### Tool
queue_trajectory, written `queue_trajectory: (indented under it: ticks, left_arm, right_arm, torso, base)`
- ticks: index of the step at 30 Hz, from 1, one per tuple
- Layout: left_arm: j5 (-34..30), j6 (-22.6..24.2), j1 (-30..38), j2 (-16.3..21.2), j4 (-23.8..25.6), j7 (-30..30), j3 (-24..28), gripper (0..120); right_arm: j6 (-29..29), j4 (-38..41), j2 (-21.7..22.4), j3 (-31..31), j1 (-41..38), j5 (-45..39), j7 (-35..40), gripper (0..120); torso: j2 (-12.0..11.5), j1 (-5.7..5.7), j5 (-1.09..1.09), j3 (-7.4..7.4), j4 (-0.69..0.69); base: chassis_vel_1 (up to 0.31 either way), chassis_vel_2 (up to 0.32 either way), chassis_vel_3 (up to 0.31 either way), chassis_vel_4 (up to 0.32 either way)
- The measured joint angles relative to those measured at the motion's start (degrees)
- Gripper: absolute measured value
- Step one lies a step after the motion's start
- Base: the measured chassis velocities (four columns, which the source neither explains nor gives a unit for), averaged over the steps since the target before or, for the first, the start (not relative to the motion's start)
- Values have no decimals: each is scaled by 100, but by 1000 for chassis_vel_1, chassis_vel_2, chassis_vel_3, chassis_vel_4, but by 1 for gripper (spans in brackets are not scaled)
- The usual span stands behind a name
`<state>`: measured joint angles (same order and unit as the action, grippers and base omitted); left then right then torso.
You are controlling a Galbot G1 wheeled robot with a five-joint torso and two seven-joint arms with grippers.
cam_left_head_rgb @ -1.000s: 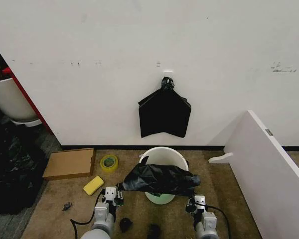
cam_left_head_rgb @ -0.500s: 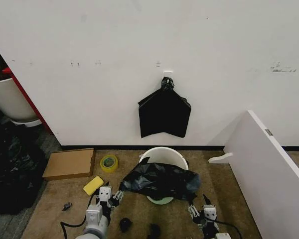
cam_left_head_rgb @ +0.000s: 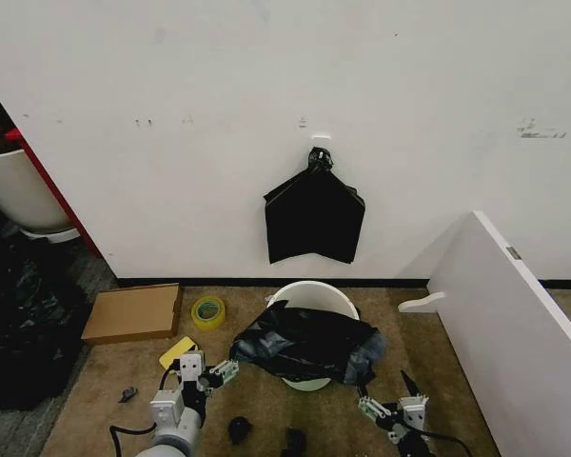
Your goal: Place the garbage bag over the trash bin.
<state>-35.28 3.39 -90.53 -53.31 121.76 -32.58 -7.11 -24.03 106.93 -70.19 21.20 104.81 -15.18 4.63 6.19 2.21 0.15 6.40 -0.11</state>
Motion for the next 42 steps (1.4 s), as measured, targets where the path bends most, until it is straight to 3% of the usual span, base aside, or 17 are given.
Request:
queue_trajectory:
  ticks: [4,13,28,37,42]
  left_arm:
    - [-62,-15,-32,37,-70,0,-56,100]
    - [-162,-210,-14,101,-469,49,-361,100]
    - [183,-247,52,-68,-260,105,-115,100]
    - [464,-494,-209,56,-138,776,-136,100]
    - [71,-567,-361,273,-30,1443,-209,100]
  right_arm:
    - [-258,-165,21,88,2,-111,-146,100]
    - [-267,-299,18,136,-42,-253,-61,100]
    - [-490,223,-8,180,-4,-206,-408,100]
    - [-71,876,207,178,41,-128,-723,100]
    - [244,975,271,99,-160,-101,-747,100]
  torso:
    - [0,0,0,0,0]
    - [0,1,0,0,0]
    - [0,1,0,0,0]
    - [0,0,-1,0,0]
    - [0,0,0,0,1]
  base:
    - [0,0,0,0]
    - [0,0,0,0]
    - [0,0,0,0]
    - [0,0,0,0]
    - [0,0,0,0]
